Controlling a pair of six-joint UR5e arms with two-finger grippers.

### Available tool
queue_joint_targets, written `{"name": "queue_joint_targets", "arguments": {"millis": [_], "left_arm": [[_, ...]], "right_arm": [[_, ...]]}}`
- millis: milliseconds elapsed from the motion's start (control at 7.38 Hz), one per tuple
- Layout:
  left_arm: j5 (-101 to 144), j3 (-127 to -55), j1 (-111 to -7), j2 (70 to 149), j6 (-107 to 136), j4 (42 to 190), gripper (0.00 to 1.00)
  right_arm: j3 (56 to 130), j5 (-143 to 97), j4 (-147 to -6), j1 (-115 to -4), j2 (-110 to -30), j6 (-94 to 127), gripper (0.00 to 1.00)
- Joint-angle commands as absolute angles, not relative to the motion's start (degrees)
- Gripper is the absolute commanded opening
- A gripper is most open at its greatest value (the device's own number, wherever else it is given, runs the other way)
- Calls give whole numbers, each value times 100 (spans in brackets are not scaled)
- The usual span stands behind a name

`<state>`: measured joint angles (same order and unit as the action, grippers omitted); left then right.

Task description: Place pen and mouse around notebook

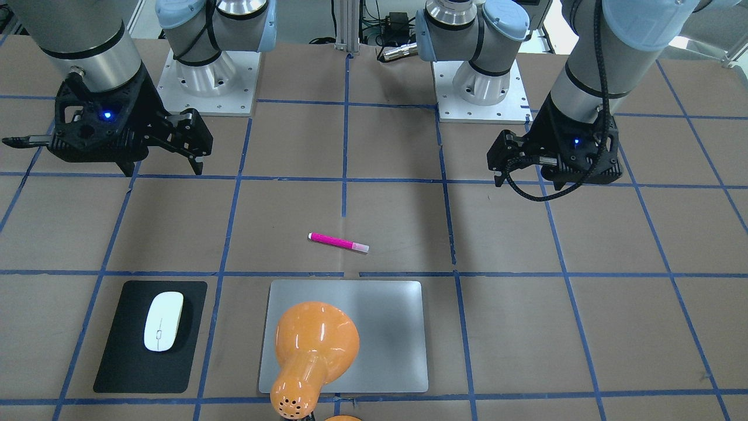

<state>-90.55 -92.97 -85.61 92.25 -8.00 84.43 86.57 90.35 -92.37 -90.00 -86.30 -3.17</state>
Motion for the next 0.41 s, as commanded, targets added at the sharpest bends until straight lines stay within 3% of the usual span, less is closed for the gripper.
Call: {"name": "queue_joint_targets", "arguments": {"millis": [0,271], "left_arm": [[-9044,-9334,-8569,9150,-826,8482,100],[-9018,-9361,-8569,9132,-817,8473,100]], "right_arm": [[8657,9035,-9229,-9000,-8631,-316,100],[8657,9035,-9229,-9000,-8631,-316,100]]}}
